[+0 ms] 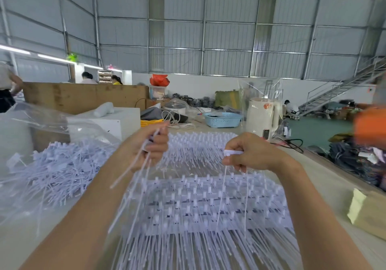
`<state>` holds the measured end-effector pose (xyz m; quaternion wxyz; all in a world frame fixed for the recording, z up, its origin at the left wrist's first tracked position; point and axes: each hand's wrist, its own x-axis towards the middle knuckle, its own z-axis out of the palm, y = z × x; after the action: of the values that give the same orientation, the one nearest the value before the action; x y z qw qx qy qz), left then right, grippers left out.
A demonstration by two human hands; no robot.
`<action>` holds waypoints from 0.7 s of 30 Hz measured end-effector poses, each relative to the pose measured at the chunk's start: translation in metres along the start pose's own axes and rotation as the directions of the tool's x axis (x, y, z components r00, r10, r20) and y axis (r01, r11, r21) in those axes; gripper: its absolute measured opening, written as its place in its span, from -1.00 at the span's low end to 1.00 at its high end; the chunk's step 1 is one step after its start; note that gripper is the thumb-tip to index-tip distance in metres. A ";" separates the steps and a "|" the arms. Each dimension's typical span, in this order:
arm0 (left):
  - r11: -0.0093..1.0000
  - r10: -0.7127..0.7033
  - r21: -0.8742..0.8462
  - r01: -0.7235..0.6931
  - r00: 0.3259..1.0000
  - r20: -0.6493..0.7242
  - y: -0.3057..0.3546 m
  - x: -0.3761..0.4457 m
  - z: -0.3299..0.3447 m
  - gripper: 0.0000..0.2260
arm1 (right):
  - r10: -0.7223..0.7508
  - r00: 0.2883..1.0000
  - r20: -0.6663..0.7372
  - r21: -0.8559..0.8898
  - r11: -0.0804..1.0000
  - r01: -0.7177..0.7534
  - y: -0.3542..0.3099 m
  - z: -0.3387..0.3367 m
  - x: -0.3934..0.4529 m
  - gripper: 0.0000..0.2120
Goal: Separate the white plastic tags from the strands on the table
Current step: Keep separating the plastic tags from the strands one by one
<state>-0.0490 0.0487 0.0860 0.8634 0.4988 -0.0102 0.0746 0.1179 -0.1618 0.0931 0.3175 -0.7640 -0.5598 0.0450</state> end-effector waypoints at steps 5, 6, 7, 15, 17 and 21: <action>0.993 -0.054 -0.112 0.045 0.996 -0.077 0.032 -0.023 -0.039 -0.85 | -0.039 0.999 0.027 0.005 0.999 0.039 -0.014 0.004 0.004 -0.66; 0.999 -0.034 0.032 0.044 0.964 -0.265 0.034 -0.024 -0.047 -0.85 | -0.048 0.998 0.032 0.008 0.999 0.048 -0.017 0.006 0.005 -0.66; 0.977 -0.009 0.188 0.098 0.905 -0.426 0.035 -0.024 -0.055 -0.92 | -0.058 0.998 0.038 0.011 0.998 0.058 -0.019 0.007 0.005 -0.67; 0.354 0.063 0.571 0.740 0.591 -0.804 0.020 -0.015 -0.103 -0.82 | -0.047 0.997 0.057 -0.024 0.999 0.049 -0.026 0.011 0.005 -0.70; 0.424 0.132 0.594 0.684 0.602 -0.788 0.022 -0.009 -0.111 -0.52 | -0.039 0.998 0.058 -0.030 0.999 0.040 -0.026 0.011 0.004 -0.70; 0.395 0.262 0.580 0.713 0.518 -0.814 0.036 -0.004 -0.127 -0.92 | -0.036 0.998 0.055 -0.039 0.998 0.038 -0.027 0.010 0.003 -0.70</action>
<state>-0.0656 0.1750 0.0528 0.3545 0.7675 0.5131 0.1482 0.0929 -0.1504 0.1003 0.2876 -0.7582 -0.5831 0.0484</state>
